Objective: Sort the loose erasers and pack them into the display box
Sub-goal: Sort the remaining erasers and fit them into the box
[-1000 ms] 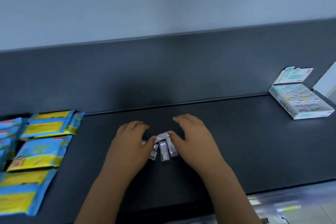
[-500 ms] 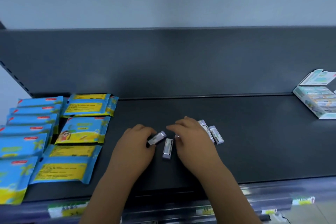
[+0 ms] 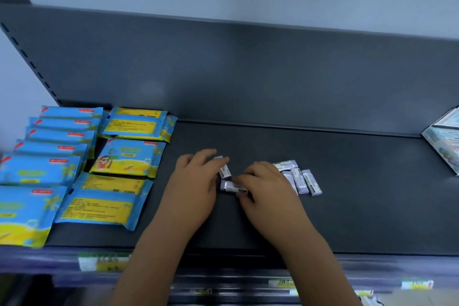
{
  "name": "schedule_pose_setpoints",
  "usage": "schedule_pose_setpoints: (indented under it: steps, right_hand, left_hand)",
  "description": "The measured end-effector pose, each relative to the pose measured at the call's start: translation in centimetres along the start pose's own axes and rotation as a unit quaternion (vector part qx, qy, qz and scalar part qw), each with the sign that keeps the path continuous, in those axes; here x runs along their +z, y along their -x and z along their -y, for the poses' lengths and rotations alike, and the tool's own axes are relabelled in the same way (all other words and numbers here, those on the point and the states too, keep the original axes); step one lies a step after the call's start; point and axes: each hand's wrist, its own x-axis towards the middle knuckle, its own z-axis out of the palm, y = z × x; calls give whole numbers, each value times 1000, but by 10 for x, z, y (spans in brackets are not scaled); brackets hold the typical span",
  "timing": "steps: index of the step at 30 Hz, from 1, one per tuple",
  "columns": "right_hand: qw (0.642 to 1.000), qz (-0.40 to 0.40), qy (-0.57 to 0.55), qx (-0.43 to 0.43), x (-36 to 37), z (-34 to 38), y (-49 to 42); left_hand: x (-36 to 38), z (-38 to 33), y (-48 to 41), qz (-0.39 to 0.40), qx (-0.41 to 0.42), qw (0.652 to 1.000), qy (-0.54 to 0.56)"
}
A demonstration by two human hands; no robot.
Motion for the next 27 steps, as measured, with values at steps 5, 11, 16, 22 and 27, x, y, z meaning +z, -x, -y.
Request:
schedule_pose_setpoints:
  steps: [5,11,16,22,27]
  right_hand:
    - [1000,-13,-1,0,5,1,-4]
    - [999,-42,2,5,8,-1,-7]
    - [999,-48,1,22,12,-4,-4]
    - [999,-34,-1,26,14,-6,-5]
    - [999,-39,-16,19,14,-4,-8]
  left_hand:
    - [0,6,-3,33,21,999,-27]
    - [-11,-3,-13,6,-40,994,-106]
    - [-16,-1,-16,5,-102,989,-107]
    - [-21,5,-15,48,-91,991,-90]
    - [-21,8,-18,57,-63,995,-45]
